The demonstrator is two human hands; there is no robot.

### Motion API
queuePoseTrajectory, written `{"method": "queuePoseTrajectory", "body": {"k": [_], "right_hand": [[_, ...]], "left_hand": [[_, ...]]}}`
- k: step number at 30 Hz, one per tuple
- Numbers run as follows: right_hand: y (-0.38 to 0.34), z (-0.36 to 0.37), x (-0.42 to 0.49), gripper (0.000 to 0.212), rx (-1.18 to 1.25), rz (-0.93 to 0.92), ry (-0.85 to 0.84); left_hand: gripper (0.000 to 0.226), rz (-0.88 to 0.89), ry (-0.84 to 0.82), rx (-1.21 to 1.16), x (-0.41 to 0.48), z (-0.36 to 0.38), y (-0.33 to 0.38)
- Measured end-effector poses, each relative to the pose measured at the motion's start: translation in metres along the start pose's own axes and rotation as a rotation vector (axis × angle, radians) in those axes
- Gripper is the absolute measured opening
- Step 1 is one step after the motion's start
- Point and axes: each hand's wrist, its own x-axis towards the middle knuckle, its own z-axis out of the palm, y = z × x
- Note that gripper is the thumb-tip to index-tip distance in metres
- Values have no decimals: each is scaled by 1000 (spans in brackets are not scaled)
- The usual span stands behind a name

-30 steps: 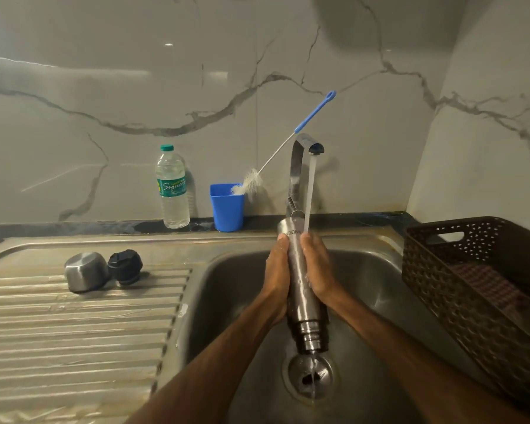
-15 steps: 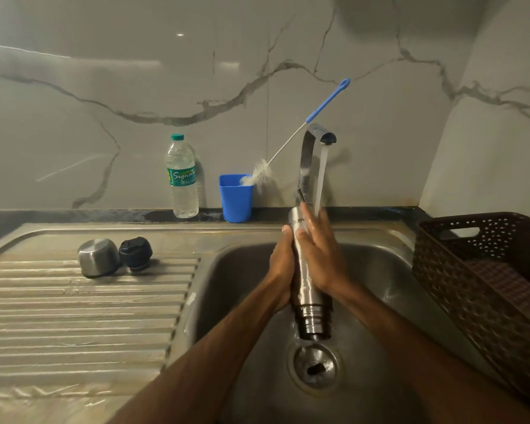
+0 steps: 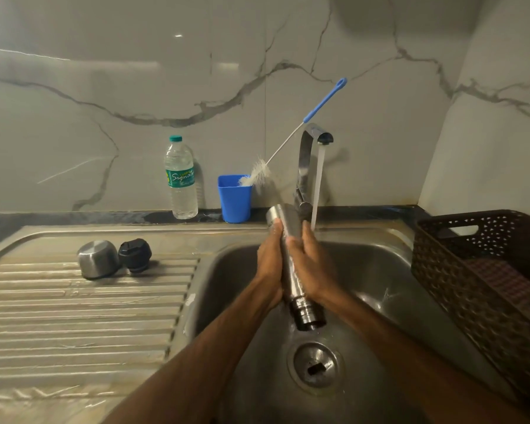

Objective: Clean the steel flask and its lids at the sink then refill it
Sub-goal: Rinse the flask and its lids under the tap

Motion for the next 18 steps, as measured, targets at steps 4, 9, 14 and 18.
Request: {"method": "queuePoseTrajectory", "body": {"k": [4, 9, 14, 18], "right_hand": [[-11, 14, -17, 59, -494, -290, -1], [2, -3, 5, 63, -303, -291, -32], [13, -32, 26, 70, 9, -135, 69], [14, -36, 26, 67, 230, -80, 90]], "left_hand": [[45, 61, 82, -35, 2, -4, 8], [57, -51, -58, -46, -3, 2, 2], [64, -147, -211, 88, -12, 13, -5], [63, -136, -278, 120, -16, 17, 1]]}}
